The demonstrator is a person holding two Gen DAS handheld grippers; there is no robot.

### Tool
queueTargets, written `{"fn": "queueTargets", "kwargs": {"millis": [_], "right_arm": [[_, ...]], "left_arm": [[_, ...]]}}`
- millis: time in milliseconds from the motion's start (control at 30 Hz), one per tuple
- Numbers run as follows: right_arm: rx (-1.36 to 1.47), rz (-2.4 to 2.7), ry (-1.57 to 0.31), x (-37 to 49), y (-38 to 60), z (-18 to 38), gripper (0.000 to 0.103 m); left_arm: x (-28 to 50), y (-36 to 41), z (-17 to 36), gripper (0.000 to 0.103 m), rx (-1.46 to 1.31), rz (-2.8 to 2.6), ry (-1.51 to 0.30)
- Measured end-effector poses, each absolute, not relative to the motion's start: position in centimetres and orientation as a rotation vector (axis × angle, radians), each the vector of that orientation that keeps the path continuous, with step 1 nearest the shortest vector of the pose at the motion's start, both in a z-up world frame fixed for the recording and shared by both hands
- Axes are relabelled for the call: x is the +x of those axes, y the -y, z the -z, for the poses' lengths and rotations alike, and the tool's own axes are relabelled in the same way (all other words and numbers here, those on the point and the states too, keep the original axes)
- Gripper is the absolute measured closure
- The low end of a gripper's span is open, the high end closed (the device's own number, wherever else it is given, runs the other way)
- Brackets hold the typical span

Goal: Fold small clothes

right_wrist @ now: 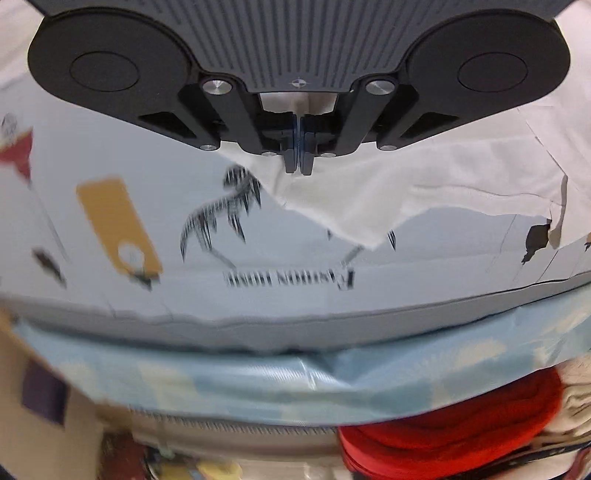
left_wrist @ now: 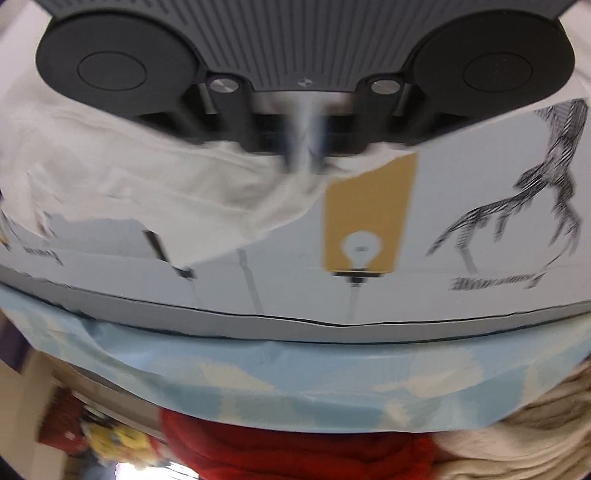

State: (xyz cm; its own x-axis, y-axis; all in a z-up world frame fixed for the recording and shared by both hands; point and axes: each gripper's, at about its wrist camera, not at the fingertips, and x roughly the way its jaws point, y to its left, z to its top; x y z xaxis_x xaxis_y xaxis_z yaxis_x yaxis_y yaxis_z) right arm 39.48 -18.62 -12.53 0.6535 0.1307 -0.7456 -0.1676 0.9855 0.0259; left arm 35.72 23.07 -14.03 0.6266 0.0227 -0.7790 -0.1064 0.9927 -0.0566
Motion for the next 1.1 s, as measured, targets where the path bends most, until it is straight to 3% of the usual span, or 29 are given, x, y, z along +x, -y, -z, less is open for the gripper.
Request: {"fn": "queueTargets", "kwargs": {"millis": [67, 167, 200, 233, 267, 300, 567, 833, 967, 1100], "right_arm": [[-0.029, -0.209, -0.779, 39.4, 18.6, 11.1, 0.103], [-0.015, -0.171, -0.526, 38.9, 18.7, 7.2, 0.103], [0.0, -0.118, -0.445, 38.6, 18.6, 6.1, 0.103], [-0.027, -0.037, -0.396, 38.6, 18.3, 5.4, 0.1], [-0.065, 0.003, -0.416, 39.0, 17.8, 5.0, 0.081], [-0.072, -0.014, -0.451, 39.3, 17.8, 4.9, 0.068], [0.033, -0.064, -0.592, 36.3, 20.7, 2.8, 0.068], [0.122, -0.143, -0.667, 26.4, 24.7, -1.7, 0.067], [0.073, -0.165, -0.738, 20.0, 26.4, -1.4, 0.066], [0.088, -0.148, -0.807, 15.0, 28.5, 1.2, 0.065]], "left_arm": [[35.6, -23.1, 12.7, 0.1, -0.085, -0.083, -0.839], [34.8, -22.9, 9.9, 0.096, -0.04, -0.167, -0.652], [34.9, -22.7, 9.4, 0.093, -0.011, -0.208, -0.651], [35.0, -22.7, 9.1, 0.077, -0.012, -0.211, -0.675], [34.9, -23.0, 8.9, 0.069, -0.037, -0.18, -0.694], [34.6, -23.0, 8.6, 0.069, -0.048, -0.168, -0.687], [31.1, -23.1, 2.8, 0.069, -0.18, -0.137, -0.688], [20.0, -20.5, -4.4, 0.062, -0.121, -0.033, -0.649], [11.9, -19.9, -4.1, 0.057, -0.132, 0.016, -0.703], [5.7, -19.8, 0.1, 0.057, -0.193, 0.034, -0.817]]}}
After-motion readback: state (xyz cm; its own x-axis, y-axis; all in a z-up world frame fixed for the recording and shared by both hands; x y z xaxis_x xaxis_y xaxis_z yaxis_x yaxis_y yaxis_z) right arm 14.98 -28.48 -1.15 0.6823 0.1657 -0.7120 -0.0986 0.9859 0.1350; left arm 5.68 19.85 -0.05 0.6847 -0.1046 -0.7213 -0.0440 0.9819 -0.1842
